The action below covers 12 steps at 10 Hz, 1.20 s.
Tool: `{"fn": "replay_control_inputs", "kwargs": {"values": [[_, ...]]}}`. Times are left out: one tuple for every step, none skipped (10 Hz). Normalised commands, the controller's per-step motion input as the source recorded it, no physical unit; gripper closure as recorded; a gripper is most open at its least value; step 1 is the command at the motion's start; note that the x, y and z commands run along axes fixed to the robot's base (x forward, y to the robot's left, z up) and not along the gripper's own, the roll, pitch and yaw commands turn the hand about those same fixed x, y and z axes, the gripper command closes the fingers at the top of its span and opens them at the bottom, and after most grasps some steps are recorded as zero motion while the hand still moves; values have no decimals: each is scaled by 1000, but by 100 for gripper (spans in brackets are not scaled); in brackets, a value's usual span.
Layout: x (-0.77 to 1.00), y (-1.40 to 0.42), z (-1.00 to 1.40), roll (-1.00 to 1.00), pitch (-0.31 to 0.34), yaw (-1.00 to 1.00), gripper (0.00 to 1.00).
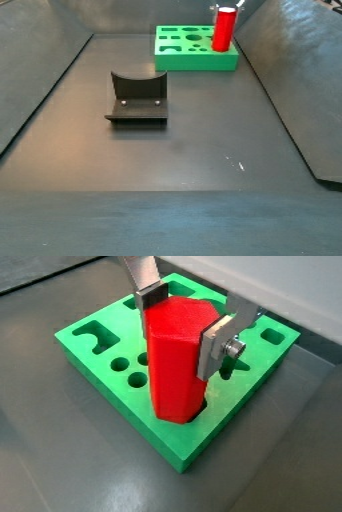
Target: Insert the hexagon object.
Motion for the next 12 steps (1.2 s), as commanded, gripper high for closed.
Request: {"fn": "replay_control_inputs", "kwargs": {"values": [[0,-71,-517,-251,-16,-23,100],[0,-146,-540,-260,-21,-14,100],[0,-191,-609,-270,-7,-51,100],[0,-229,-517,-369,-20,-91,100],[0,-157,-523,-370,-11,-34,100],[-29,-40,-989,-171,0,-63,100],[-49,-31,-1000,0,0,-74,100],[-51,0,-1000,61,0,-3,100],[0,31,-1000,127,0,-69,100],[0,163,-920,177,0,-140,100],[83,154,-129,-189,3,-49,100],[0,0,0,11,0,0,100]]}}
